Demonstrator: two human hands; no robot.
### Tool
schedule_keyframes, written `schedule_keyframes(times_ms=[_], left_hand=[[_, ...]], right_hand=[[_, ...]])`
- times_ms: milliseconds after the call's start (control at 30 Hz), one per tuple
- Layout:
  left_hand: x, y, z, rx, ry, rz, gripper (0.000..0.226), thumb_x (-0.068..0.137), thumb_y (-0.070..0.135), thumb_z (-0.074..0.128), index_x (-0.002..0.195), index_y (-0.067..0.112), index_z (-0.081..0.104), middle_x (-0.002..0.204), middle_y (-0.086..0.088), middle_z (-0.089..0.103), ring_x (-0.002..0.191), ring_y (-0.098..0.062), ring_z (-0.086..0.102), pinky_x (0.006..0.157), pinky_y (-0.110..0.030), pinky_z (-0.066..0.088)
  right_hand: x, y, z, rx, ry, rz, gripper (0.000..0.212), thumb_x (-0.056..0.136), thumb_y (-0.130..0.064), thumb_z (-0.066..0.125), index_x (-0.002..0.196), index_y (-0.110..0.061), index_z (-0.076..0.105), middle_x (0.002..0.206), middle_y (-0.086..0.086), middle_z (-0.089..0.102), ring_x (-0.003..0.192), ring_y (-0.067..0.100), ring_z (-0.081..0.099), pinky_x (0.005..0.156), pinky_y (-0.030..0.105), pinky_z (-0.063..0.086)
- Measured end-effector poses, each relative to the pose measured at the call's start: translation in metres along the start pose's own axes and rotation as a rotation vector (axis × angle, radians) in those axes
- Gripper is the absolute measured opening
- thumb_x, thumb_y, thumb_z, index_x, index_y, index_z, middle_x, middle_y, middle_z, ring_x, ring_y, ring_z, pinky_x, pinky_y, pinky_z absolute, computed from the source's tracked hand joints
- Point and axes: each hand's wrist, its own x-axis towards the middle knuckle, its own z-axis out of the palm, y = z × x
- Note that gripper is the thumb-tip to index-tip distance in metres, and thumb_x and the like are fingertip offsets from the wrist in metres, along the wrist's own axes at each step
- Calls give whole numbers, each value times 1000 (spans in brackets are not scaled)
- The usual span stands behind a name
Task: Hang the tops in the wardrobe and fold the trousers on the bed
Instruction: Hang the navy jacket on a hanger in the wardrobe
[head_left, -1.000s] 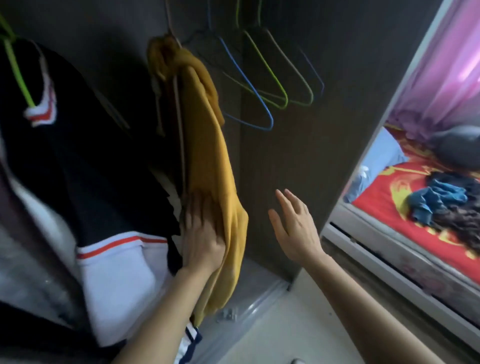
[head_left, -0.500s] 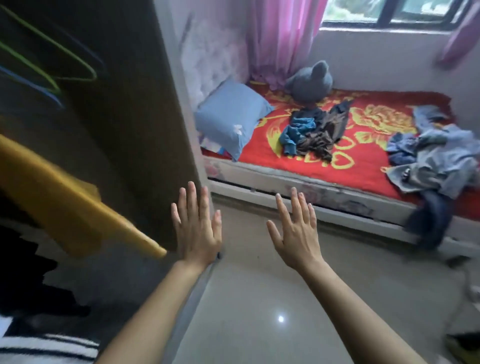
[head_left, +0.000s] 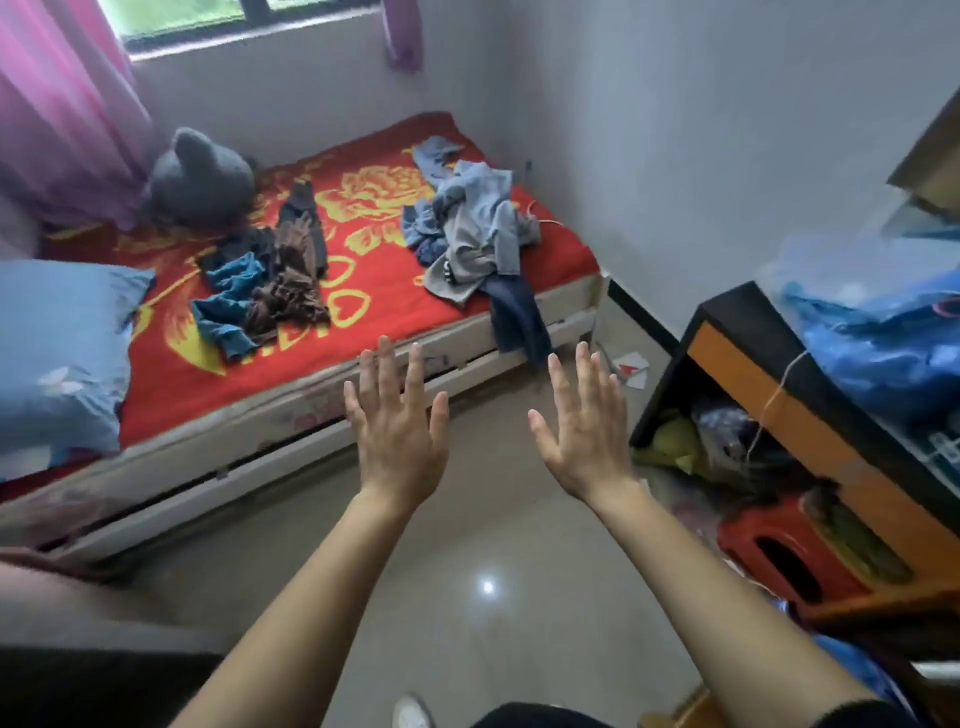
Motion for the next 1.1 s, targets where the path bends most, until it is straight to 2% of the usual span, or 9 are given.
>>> schedule_keyframes(times_ms=[133,233,333,433,567,667,833,967,1100], left_hand=[[33,36,43,-64,-71,234,57,100,38,43,152,19,31,163,-14,11,150,-36,7,116,-62,14],[47,72,77,-140,-162,393,58,97,34,52,151,22,33,162,-17,14,149,-39,10,115,-64,17],[44,115,101,-186,-266,606,56,100,39,39,153,24,30,163,-16,12,149,-39,8,115,-63,18],[23,161,117,-229,-403,739,59,99,45,27,154,24,26,163,-16,10,149,-39,7,116,-61,16],[-28,221,128,-263,-527,981,60,98,44,32,155,24,25,163,-13,12,148,-39,12,114,-62,21],[-69,263,134,-255,-564,1111,59,100,47,26,155,28,18,164,-11,11,149,-36,9,117,-61,17],[-129,326,156,-186,-592,1223,62,100,48,27,156,31,6,165,-8,1,151,-33,-1,119,-58,11],[-177,367,185,-92,-690,1189,65,101,48,31,157,29,4,165,-10,-2,151,-33,-3,120,-56,12],[-222,400,218,10,-796,1141,69,99,42,40,157,26,5,165,-12,-4,151,-33,-5,119,-55,12]], right_hand=[[-19,41,-4,-57,18,216,80,95,-45,52,159,-19,12,165,15,-3,152,33,0,122,52,10],[-54,73,-14,-150,47,415,78,95,-45,52,159,-18,15,165,14,-4,153,32,2,122,51,10],[-105,94,-29,-235,64,637,76,97,-47,47,159,-18,14,165,14,-8,152,33,3,122,50,11],[-164,101,-43,-319,65,834,74,97,-46,49,157,-16,21,164,18,4,150,37,13,119,54,20],[-244,92,-62,-372,96,1078,75,93,-41,59,155,-13,28,163,20,12,148,41,21,116,56,26],[-297,99,-77,-393,122,1223,77,89,-38,65,153,-10,33,161,23,19,144,43,29,113,55,32],[-367,146,-90,-356,103,1345,77,93,-40,60,156,-14,25,163,21,14,147,39,22,116,52,28],[-417,206,-88,-269,28,1368,76,96,-44,53,158,-18,18,164,18,9,148,36,20,117,50,28],[-453,265,-78,-133,-19,1367,75,97,-39,53,158,-18,16,161,20,17,146,38,24,115,49,30]])
